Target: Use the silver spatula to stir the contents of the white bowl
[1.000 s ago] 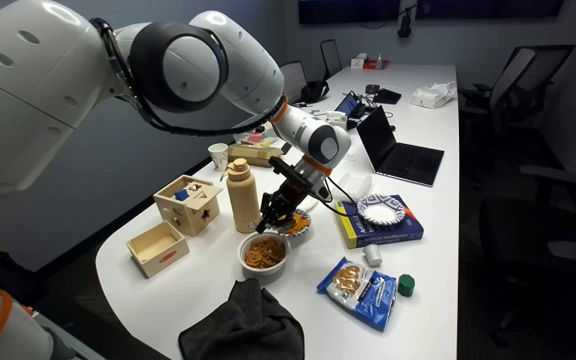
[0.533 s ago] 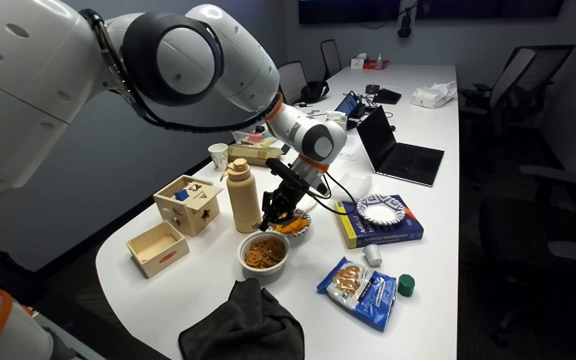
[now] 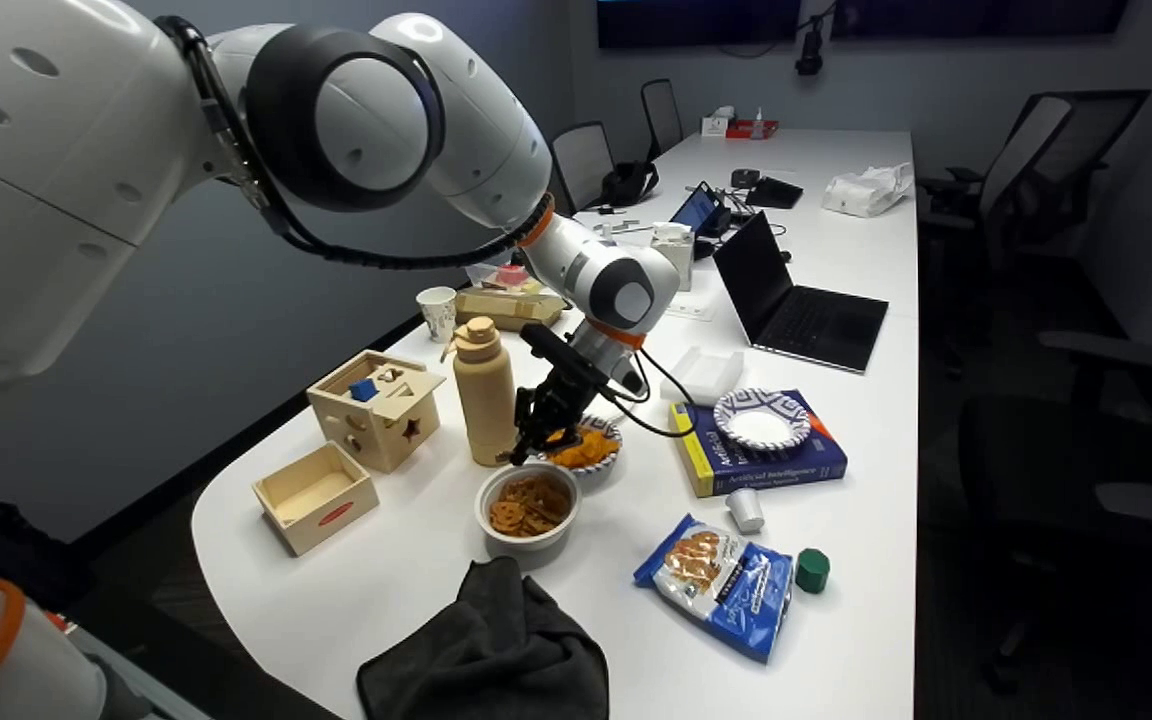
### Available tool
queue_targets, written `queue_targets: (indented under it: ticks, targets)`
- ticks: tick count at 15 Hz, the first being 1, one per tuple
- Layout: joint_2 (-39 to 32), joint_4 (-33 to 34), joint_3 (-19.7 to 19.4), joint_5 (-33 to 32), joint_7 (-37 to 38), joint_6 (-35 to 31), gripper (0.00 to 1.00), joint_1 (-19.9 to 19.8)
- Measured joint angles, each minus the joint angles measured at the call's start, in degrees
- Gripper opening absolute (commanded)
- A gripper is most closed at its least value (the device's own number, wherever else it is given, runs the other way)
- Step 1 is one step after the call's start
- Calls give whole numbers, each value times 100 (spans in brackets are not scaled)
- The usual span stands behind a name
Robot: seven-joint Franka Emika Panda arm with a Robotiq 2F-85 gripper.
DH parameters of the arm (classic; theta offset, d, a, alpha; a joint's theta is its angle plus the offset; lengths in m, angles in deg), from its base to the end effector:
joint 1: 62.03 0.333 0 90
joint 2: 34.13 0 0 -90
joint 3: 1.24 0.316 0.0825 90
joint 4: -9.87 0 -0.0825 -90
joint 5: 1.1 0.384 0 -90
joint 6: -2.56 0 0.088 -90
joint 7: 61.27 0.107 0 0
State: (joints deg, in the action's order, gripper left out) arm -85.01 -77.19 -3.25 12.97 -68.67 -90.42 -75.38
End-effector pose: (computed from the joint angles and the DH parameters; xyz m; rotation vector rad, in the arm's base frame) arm 0.5898 -0.1346 0.1023 -2.5963 0.3284 1.0034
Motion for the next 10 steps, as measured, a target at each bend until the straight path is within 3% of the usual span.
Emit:
queue_targets:
  ticks: [10]
  targets:
    - [-12,-33,114,4,-80,-227,1,14]
